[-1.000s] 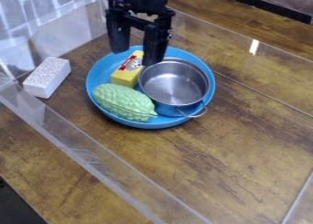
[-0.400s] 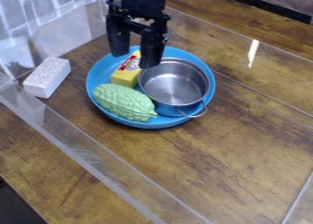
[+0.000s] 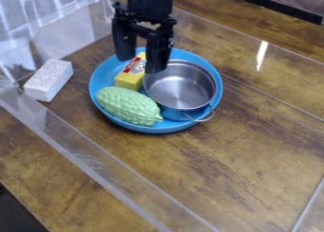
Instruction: Remove the white object from inside the blue tray and put it on the table
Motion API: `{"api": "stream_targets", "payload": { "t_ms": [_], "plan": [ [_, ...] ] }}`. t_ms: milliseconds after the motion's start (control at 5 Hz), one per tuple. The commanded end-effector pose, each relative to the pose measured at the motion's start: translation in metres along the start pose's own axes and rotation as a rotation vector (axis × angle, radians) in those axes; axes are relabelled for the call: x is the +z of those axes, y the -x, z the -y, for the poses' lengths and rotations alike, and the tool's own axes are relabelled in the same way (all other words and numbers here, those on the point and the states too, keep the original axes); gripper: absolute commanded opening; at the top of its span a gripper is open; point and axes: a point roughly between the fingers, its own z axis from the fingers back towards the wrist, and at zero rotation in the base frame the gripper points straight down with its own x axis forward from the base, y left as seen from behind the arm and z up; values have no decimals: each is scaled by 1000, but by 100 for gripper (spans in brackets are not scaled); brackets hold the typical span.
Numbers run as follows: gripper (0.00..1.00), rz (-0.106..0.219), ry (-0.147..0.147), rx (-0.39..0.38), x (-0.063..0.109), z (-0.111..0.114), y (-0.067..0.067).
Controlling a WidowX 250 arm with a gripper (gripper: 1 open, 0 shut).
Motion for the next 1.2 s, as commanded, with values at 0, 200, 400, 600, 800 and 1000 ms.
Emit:
{"api": "stream_targets", "payload": {
  "t_ms": [0, 200, 400, 600, 800, 1000],
  "plan": [
    [100, 66, -21, 3, 18, -8, -8],
    [100, 66, -21, -5, 16, -9, -9],
    [100, 68, -23, -12, 16, -10, -11],
    [100, 69, -25, -19, 15, -10, -13],
    [100, 71, -27, -29, 14, -11, -15],
    [100, 75, -28, -35, 14, -12, -19]
  ]
}}
